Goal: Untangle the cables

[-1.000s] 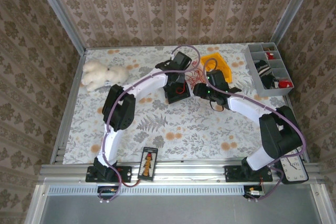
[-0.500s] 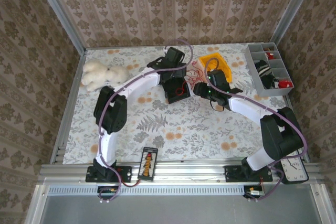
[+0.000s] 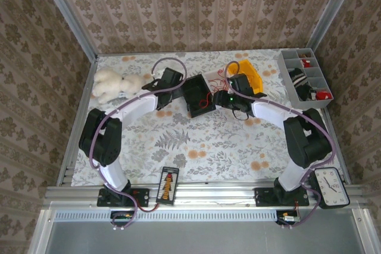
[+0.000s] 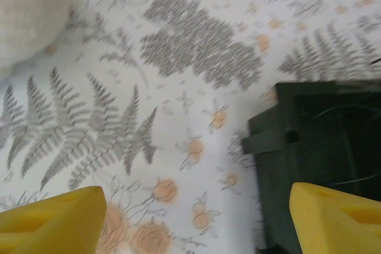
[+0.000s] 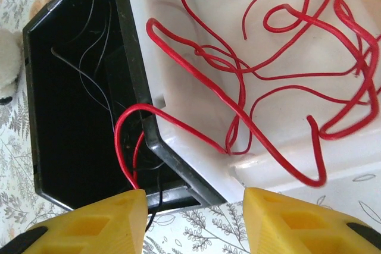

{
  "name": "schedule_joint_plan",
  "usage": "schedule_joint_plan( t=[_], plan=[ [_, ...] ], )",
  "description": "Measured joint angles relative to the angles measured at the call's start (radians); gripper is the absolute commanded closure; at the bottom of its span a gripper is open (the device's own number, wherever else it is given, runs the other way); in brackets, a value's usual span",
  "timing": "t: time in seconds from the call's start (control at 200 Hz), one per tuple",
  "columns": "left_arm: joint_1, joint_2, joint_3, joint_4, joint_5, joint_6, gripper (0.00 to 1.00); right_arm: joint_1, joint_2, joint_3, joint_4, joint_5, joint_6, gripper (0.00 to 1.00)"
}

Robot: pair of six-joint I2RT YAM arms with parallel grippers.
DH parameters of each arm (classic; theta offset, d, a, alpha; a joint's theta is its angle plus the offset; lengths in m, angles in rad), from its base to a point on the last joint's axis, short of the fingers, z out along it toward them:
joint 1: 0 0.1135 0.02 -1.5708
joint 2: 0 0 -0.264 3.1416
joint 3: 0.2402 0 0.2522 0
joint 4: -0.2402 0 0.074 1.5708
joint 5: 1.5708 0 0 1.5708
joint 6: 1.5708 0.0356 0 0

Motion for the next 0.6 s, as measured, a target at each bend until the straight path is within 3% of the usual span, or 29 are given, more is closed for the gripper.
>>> schedule_joint_plan(
  t=[0.3,0.515,0.6],
  plan=[
    [0.012,0.0,-0.014,-0.016,-0.012,-0.08,0.19,-0.028,0.095,0.09,-0.011,-0.003,-0.027,0.57],
    [0.012,0.0,-0.013,-0.032,-0.019,-0.09,0.19,-0.053,0.127,0.113,0.016,-0.044,-0.023,0.68],
    [0.012,0.0,-0.013,-0.042,-0.023,-0.09,0.19,-0.057,0.142,0.124,0.037,-0.053,-0.022,0.76]
  ],
)
